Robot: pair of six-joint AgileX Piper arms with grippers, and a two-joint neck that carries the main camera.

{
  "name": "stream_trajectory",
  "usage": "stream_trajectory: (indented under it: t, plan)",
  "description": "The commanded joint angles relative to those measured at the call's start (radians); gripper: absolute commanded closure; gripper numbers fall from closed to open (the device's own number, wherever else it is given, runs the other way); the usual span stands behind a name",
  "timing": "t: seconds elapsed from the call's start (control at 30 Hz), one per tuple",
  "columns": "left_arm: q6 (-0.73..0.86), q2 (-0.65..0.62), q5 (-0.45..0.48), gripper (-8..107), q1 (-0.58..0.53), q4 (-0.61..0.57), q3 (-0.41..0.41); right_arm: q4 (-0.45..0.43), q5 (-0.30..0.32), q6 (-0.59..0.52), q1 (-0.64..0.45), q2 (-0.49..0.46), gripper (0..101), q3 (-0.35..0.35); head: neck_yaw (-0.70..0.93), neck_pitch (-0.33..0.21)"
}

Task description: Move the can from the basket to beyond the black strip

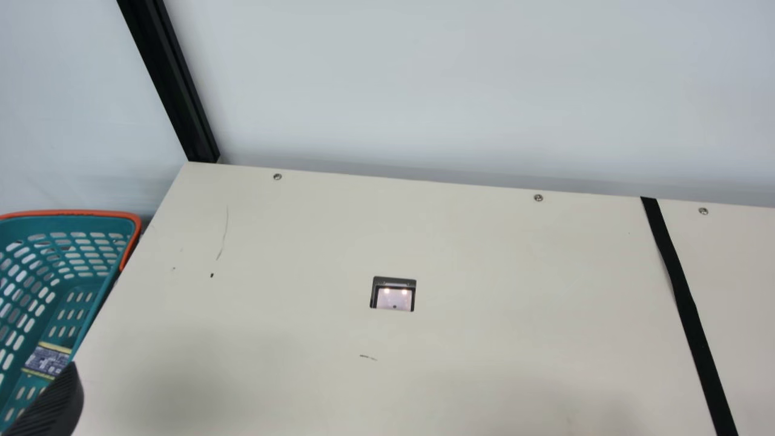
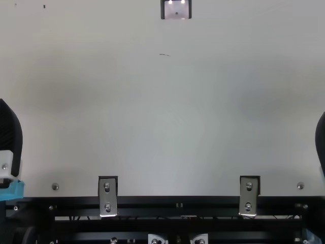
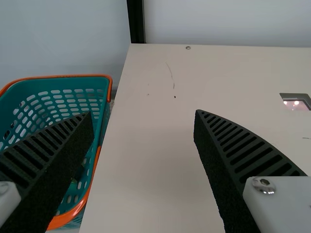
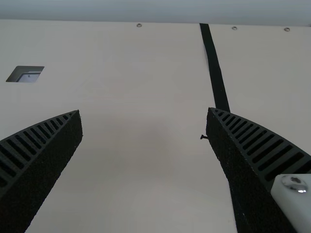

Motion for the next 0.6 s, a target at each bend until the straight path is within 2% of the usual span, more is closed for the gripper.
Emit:
stream_trajectory:
  t: [0.0,0.57]
  plan:
    - [0.0,0.0,0.0,9,0.0,0.0,0.0,0.0,0.0,0.0,0.0,0.0,0,0.0,0.006,-0.025]
    - [0.0,0.0,0.0,9,0.0,0.0,0.0,0.0,0.0,0.0,0.0,0.0,0,0.0,0.006,-0.025]
